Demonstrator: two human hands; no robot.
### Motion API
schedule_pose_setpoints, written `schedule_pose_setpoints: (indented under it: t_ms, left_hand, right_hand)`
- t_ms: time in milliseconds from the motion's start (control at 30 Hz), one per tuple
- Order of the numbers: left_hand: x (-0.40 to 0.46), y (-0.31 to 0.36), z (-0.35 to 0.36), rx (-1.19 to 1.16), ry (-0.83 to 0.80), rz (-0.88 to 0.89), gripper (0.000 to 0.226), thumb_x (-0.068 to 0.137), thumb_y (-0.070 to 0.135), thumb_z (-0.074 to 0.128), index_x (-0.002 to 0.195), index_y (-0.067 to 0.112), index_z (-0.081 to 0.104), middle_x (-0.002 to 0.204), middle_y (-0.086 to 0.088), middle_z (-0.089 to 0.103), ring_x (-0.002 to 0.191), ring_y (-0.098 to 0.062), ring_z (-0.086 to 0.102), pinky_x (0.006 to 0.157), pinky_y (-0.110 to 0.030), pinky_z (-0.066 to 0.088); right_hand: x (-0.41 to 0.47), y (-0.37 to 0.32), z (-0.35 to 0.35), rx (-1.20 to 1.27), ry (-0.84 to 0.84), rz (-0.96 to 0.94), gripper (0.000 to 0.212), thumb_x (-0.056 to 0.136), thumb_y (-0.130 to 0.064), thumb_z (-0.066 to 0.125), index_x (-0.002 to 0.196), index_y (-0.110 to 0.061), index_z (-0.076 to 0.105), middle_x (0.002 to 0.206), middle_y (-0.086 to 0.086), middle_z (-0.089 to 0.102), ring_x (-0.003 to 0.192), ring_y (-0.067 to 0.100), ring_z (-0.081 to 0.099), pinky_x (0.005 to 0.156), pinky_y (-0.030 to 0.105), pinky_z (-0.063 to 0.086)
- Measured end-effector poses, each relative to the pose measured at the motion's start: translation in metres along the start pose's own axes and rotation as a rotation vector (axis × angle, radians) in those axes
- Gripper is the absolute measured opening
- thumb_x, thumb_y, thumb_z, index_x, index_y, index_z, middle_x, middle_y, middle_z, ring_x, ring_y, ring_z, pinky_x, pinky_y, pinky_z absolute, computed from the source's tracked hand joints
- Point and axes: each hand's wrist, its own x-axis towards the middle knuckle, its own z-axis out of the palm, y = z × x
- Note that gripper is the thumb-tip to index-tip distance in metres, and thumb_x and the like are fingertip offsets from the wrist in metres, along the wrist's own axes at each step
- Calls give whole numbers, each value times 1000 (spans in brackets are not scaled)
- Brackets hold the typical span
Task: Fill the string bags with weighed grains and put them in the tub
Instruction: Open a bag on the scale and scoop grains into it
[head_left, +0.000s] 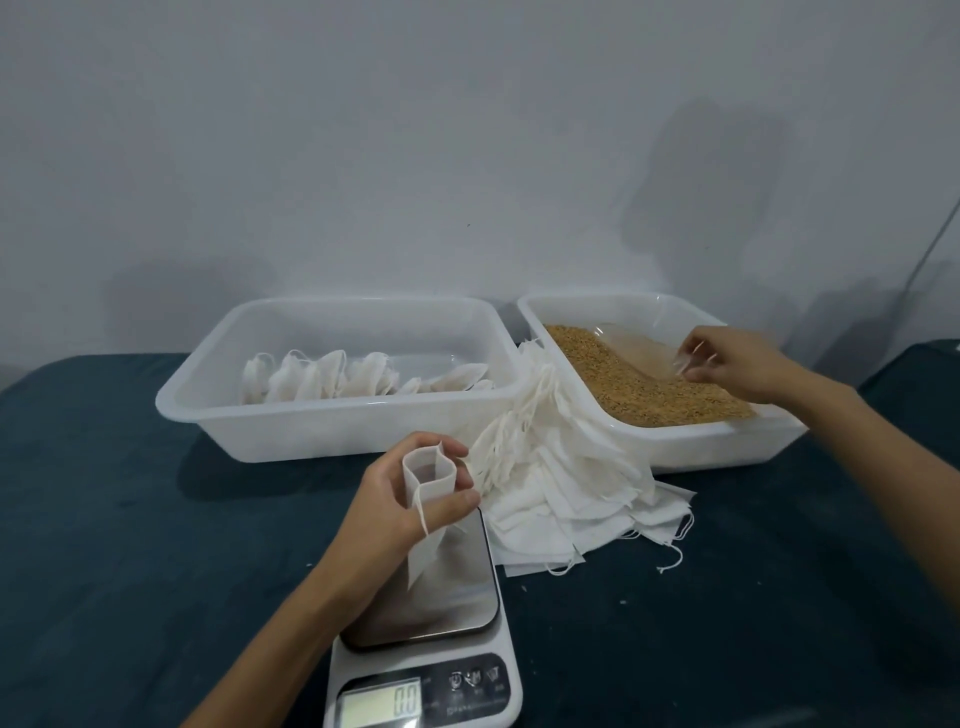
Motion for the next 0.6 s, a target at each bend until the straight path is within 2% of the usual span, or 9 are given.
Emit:
schedule_pose_setpoints:
  t_ms: [67,133,167,233,300,400,467,533,600]
  left_hand:
    - [0,0,1,0,5,-2,37,74,29,86,107,23,70,92,-7,69,85,-17,66,78,-26,55]
    - [0,0,1,-5,14,-8,37,74,29,86,106,23,70,92,-6,69,86,-18,66,79,-27,55]
    - [0,1,2,-5,18,-13,36,74,28,86,106,24,70,92,-6,70,86,-18,66,79,-27,55]
    - [-1,2,2,-2,29,-21,33,76,23,85,105,24,70,91,-5,70,86,-18,67,79,-26,55]
    - [-1,3,2,-7,35,-26,32,78,16,84,106,21,70,90,-4,70,84,-17,67,77,-25,55]
    - [-2,4,3,-1,36,-30,32,81,10,83,109,15,68,88,-3,70,83,-16,67,76,-24,55]
    - [-3,4,3,13,38,-34,31,84,6,83,110,11,67,88,-2,70,82,-15,68,75,-23,55]
    - [-3,4,3,23,42,-31,29,85,6,83,107,8,65,88,-3,69,82,-16,67,75,-24,56]
    - [-3,4,4,21,41,-29,31,85,9,83,109,8,65,91,-8,70,86,-19,69,77,-27,57]
  right_hand:
    - [-9,-18,-7,12,-9,-68,24,89,-9,74,104,-22,59,100,-3,65,86,10,61,67,14,37]
    - [-20,-39,-12,20,-28,-142,24,90,-10,74,105,-23,59,103,-5,65,96,14,62,70,11,38]
    - [-26,-50,-13,30,-41,-178,23,91,-11,73,105,-23,59,107,-5,66,100,14,61,74,12,41]
    - [-38,-74,-13,71,-75,-245,21,92,-13,72,106,-22,61,113,-4,68,108,16,62,89,26,49]
    - [-50,-98,-12,83,-106,-312,22,92,-14,72,109,-23,63,115,-4,69,114,16,61,97,36,47]
    - [-66,-129,-10,69,-138,-405,26,91,-12,73,111,-26,63,115,-13,68,113,3,59,97,35,46]
    - [-73,-145,-10,17,-135,-449,27,91,-15,73,111,-30,62,114,-21,65,108,-6,56,99,42,48]
    - [-76,-156,-11,-30,-143,-469,28,91,-18,73,110,-35,61,111,-28,61,109,-5,55,97,45,49]
    - [-77,-162,-12,-72,-141,-491,31,92,-18,72,110,-39,60,105,-35,57,104,-9,54,94,42,50]
